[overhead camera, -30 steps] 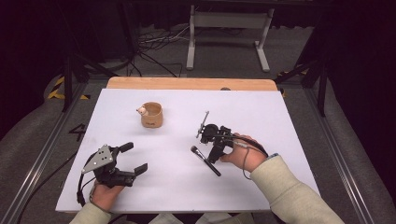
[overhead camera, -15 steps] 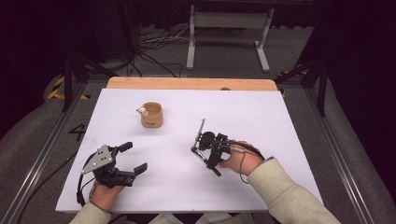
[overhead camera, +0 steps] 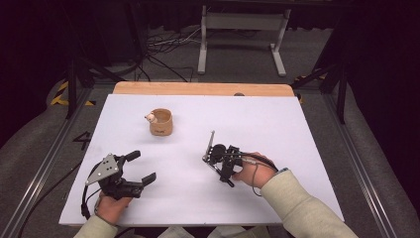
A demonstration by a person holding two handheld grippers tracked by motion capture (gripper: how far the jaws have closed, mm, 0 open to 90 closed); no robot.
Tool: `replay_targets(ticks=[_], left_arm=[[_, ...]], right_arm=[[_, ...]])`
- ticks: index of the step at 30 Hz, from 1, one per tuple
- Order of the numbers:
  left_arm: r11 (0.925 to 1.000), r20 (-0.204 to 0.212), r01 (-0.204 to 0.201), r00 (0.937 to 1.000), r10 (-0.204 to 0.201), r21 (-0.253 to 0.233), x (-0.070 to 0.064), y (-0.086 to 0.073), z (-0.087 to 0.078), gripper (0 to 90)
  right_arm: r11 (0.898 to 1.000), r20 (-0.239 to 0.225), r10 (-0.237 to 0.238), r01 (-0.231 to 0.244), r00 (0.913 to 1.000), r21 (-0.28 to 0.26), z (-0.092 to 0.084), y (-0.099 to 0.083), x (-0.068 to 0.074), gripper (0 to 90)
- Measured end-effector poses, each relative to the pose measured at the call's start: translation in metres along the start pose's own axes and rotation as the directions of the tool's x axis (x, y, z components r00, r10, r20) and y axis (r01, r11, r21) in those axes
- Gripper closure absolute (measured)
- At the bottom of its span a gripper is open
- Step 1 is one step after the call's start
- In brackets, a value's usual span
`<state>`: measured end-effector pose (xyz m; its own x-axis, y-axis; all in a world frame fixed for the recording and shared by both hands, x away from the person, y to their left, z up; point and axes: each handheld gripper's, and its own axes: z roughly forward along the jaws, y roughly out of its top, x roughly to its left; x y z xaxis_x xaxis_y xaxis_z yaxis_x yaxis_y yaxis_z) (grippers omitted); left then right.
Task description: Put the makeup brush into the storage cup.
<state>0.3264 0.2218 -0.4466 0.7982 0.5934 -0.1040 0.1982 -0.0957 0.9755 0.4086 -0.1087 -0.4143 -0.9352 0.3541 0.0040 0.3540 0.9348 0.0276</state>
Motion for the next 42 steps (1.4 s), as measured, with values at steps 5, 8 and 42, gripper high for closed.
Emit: replay_targets(ticks=[5, 8, 42], left_arm=[[1.0, 0.005, 0.004, 1.0, -0.004, -0.002, 0.0, 0.0, 0.0, 3.7], [0.9999, 0.012, 0.012, 0.9999, -0.012, -0.005, 0.0, 0.0, 0.001, 3.7], [0.9999, 0.005, 0.01, 0.9999, -0.01, 0.001, 0.004, 0.006, 0.003, 4.1]], right_arm=[[1.0, -0.003, -0.002, 0.002, 1.0, 0.011, 0.003, 0.001, 0.001, 63.5], [1.0, -0.013, -0.007, 0.007, 0.9999, 0.015, 0.005, 0.001, 0.001, 67.1], [0.999, 0.005, -0.028, 0.028, 0.9996, -0.035, -0.007, -0.002, 0.007, 80.0]])
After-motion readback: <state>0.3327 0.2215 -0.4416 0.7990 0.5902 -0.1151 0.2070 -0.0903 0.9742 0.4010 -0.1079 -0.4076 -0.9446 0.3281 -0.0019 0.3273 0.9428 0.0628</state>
